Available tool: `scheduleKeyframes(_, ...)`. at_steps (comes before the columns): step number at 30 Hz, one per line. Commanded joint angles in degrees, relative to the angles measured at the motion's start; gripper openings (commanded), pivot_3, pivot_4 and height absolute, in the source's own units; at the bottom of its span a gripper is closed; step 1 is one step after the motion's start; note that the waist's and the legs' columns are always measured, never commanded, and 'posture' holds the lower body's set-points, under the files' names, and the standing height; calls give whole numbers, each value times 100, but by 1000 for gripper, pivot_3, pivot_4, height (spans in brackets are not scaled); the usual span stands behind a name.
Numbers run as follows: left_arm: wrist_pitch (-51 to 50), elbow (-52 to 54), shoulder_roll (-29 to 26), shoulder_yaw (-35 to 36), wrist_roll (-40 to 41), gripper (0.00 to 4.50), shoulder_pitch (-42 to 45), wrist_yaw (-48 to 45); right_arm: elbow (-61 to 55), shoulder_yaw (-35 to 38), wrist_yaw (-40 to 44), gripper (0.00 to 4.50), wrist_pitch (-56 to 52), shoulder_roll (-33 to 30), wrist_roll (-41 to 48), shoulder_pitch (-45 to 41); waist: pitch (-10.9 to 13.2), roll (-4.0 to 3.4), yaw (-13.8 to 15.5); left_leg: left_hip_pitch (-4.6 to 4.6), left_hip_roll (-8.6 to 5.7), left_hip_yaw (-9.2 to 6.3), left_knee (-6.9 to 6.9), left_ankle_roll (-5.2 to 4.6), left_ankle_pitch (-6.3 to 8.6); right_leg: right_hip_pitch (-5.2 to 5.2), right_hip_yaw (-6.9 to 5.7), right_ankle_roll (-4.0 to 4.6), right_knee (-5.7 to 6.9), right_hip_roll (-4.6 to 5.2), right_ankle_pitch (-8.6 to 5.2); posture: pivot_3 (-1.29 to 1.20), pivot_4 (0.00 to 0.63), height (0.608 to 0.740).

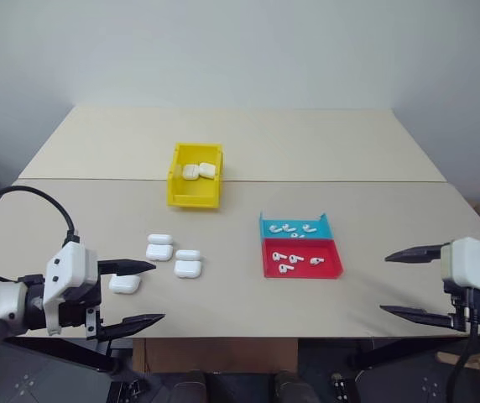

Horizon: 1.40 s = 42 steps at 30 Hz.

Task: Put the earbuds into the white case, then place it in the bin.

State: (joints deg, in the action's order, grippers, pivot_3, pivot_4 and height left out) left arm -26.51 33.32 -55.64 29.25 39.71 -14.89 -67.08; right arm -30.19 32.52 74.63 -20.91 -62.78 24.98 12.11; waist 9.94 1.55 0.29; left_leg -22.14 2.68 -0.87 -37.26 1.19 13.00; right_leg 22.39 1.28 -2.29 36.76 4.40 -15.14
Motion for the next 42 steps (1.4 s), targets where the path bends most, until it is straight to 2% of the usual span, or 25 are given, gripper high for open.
scheduleKeyframes(1, 104, 206, -36, 192, -64, 4500, -133, -87, -66, 86, -19, 4460, 36, -76, 30, -80, 0, 0, -2, 0, 0, 0, 0, 0, 0, 0, 0, 0, 0, 0, 0, 0, 150, 740)
scheduleKeyframes(3, -75, 311, -7, 223, 13, 4500, -120, 161, -72, 67, -21, 4460, 20, -75, 51, -98, 0, 0, -4, 0, 0, 0, 0, 0, 0, 0, 1, 0, -1, 0, 0, 0, 150, 740)
scheduleKeyframes(11, -167, 494, -16, 431, 41, 4500, -387, 187, -45, -32, -65, 4460, 3, -67, 57, -141, 0, 0, -1, 0, 0, 1, 0, 0, 0, 0, 1, 1, -1, 0, -1, 0, 150, 740)
scheduleKeyframes(18, -537, 1101, 198, 829, -1, 4500, -559, 963, 37, -77, -62, 4460, -38, -88, 73, -199, 0, 0, -8, 0, 0, 1, 0, 0, 0, 0, 1, 2, 0, 0, -1, 0, 150, 740)
scheduleKeyframes(22, -1081, 1712, 285, 1318, 118, 4500, -924, 1422, -176, 126, -19, 4460, -276, 0, 284, -52, 1, 2, -22, -2, 1, 1, 1, 0, 0, 1, 3, -2, -2, 0, 2, 0, 150, 740)
scheduleKeyframes(27, -2774, 1929, -410, 1790, 503, 4500, -794, 2132, -464, 107, -171, 4460, -420, 148, 261, 217, 1, 4, 34, 13, 1, -1, -1, 0, 0, -8, 2, 15, 5, -1, -8, 0, 150, 740)
scheduleKeyframes(30, -5095, 1677, -1107, 1335, 1123, 4500, 402, 3287, -501, 51, -245, 4460, -474, 207, 233, 313, 2, 5, 45, 17, 0, -1, -2, 1, 0, -11, 1, 24, 7, 1, -14, 0, 150, 740)
scheduleKeyframes(32, -6244, 1485, -1137, 940, 1344, 4500, 1341, 3770, -535, -12, -291, 4460, -511, 225, 222, 339, 2, 6, 29, 16, -1, -4, -3, 1, 0, -13, 0, 3, 7, -1, -3, 0, 150, 740)
scheduleKeyframes(33, -6487, 1300, -1203, 694, 1571, 4500, 1655, 4097, -520, -69, -316, 4460, -513, 228, 212, 331, 2, 6, 19, 15, -2, -3, -2, 1, 0, -11, 0, -7, 3, -1, 3, 0, 150, 740)
scheduleKeyframes(36, -6599, 816, -1264, 262, 2331, 4500, 2085, 5214, -525, -209, -397, 4460, -563, 222, 223, 268, 4, 9, -65, 9, -2, -3, 6, 0, 0, -4, 6, -9, 3, -2, 4, 0, 150, 740)
scheduleKeyframes(39, -6599, 316, -1314, 34, 3568, 4500, 2279, 6638, -474, -357, -481, 4460, -598, 203, 218, 168, 6, 12, -110, 9, -1, -6, 15, 0, 0, 1, 8, 23, 7, -1, 22, 0, 150, 740)
scheduleKeyframes(41, -5400, -142, -2267, -284, 5819, 4500, 1700, 8514, -458, -400, -498, 4460, -617, 199, 215, 152, 18, 34, -109, 12, 1, -6, 16, 0, 0, 1, 10, 25, 12, -1, 22, 0, 150, 740)
scheduleKeyframes(42, -4798, -255, -2689, -463, 6671, 4500, 1447, 9264, -437, -425, -501, 4460, -613, 190, 197, 150, 27, 51, -104, 13, 7, -11, 17, 1, 0, 3, 11, 30, 14, 0, 23, 0, 150, 740)
